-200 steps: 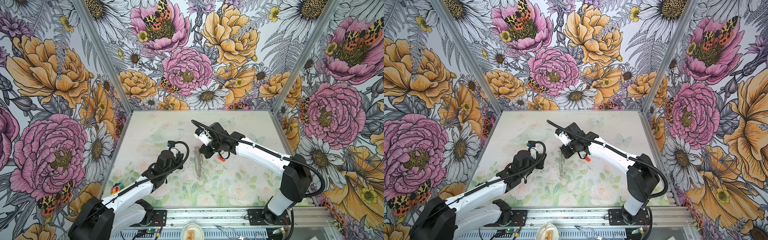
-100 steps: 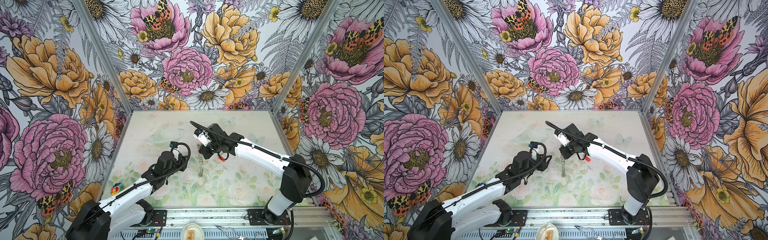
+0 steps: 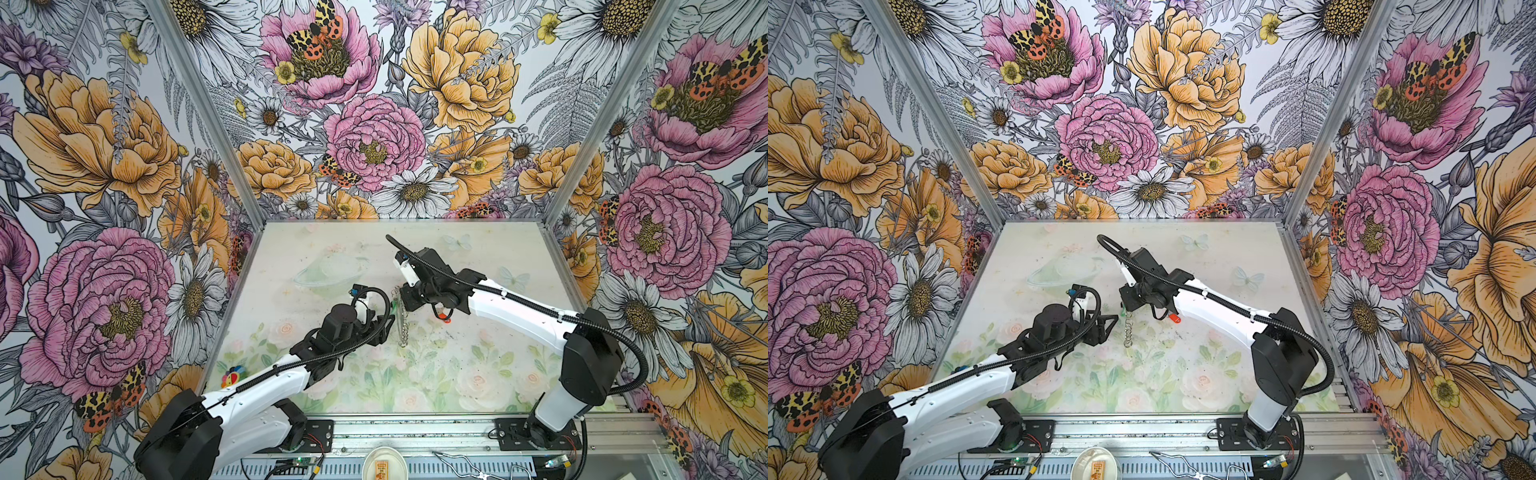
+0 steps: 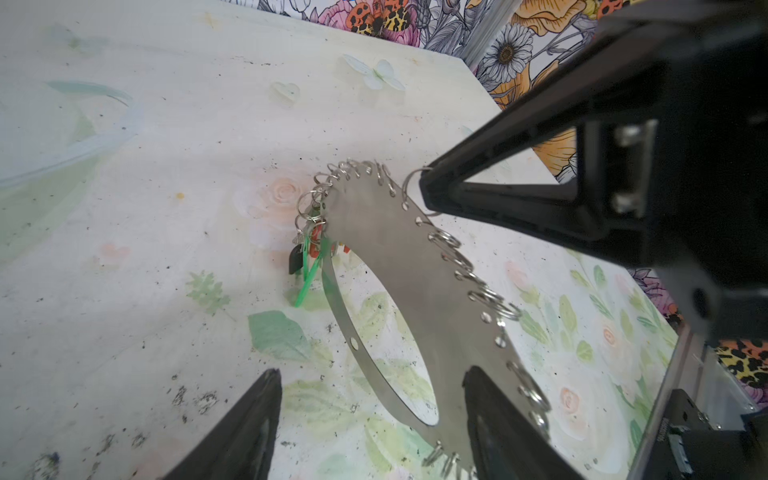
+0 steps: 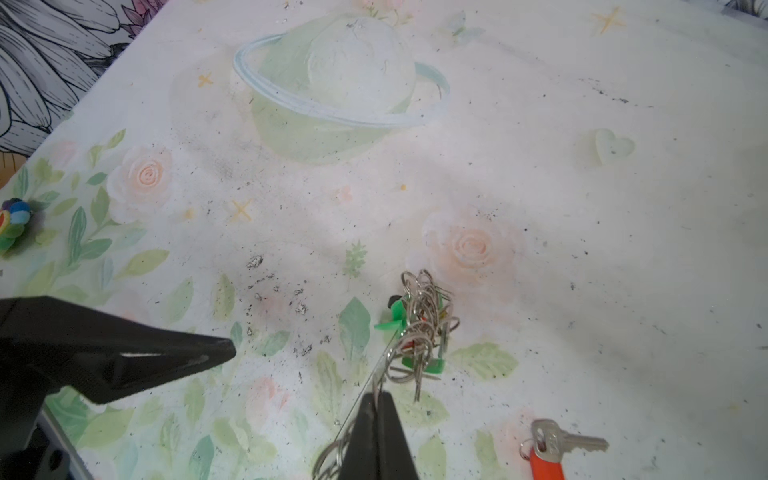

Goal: Put the keys on the keyring

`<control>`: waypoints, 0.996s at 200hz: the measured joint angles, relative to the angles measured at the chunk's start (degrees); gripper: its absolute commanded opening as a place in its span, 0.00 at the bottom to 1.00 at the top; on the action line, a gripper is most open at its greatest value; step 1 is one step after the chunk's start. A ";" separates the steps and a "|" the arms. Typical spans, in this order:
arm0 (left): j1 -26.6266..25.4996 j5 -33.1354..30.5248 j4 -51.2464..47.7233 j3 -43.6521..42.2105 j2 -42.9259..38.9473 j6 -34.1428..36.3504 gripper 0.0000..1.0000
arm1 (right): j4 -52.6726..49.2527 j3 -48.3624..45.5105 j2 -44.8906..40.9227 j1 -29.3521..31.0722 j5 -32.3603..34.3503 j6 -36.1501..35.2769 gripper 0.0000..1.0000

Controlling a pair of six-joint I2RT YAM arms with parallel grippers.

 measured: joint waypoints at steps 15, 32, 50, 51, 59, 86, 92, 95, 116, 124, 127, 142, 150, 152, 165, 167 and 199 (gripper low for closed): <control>-0.74 -0.42 1.11 0.11 0.02 -1.07 0.76 | 0.17 0.00 0.00 0.74 2.10 2.10 0.00; -1.36 -1.07 2.78 0.20 0.44 -2.10 0.78 | 0.57 0.00 0.07 2.12 4.04 4.04 0.00; -1.55 -1.92 3.74 0.42 1.62 -2.73 0.79 | 1.29 0.04 0.52 2.99 5.14 5.55 0.00; -1.55 -1.97 3.78 0.44 1.68 -2.75 0.79 | 1.33 0.07 0.57 3.04 5.18 5.62 0.00; -1.62 -2.43 3.82 0.59 2.43 -2.97 0.80 | 1.60 0.09 0.83 3.32 5.27 6.01 0.00; -1.62 -3.96 3.37 1.51 5.27 -3.61 0.78 | 2.12 0.09 1.33 3.45 5.68 7.23 0.00; -1.62 -4.31 3.13 1.77 5.95 -3.63 0.76 | 2.12 0.11 1.33 3.45 5.77 7.43 0.00; -1.62 -4.48 2.95 1.90 6.19 -3.63 0.75 | 2.12 0.11 1.33 3.45 5.79 7.43 0.00; -1.62 -5.35 1.90 2.89 8.15 -3.63 0.65 | 2.12 0.11 1.36 3.45 6.01 7.67 0.00; -1.60 -5.60 1.66 2.95 8.57 -3.65 0.61 | 2.23 0.11 1.36 3.45 6.03 7.76 0.00; -1.55 -5.70 1.49 2.95 8.68 -3.50 0.59 | 2.29 0.11 1.36 3.45 6.03 7.85 0.00; -1.44 -6.21 0.79 2.95 8.90 -3.02 0.49 | 2.34 0.11 1.36 3.45 6.03 7.89 0.00; -1.29 -6.29 0.59 2.95 8.90 -2.84 0.46 | 2.43 0.11 1.36 3.45 6.01 7.89 0.00; -1.20 -6.34 0.52 2.95 8.90 -2.97 0.45 | 2.47 0.11 1.36 3.45 6.01 7.89 0.00; -0.76 -6.51 0.44 2.93 8.90 -2.34 0.42 | 2.51 0.11 1.36 3.45 5.99 7.93 0.00; -0.68 -6.51 0.44 2.93 8.90 -2.23 0.41 | 2.51 0.11 1.36 3.45 5.99 7.98 0.00; 1.11 -6.58 0.59 2.54 8.90 -1.07 0.49 | 2.56 0.11 1.33 3.45 5.95 8.74 0.00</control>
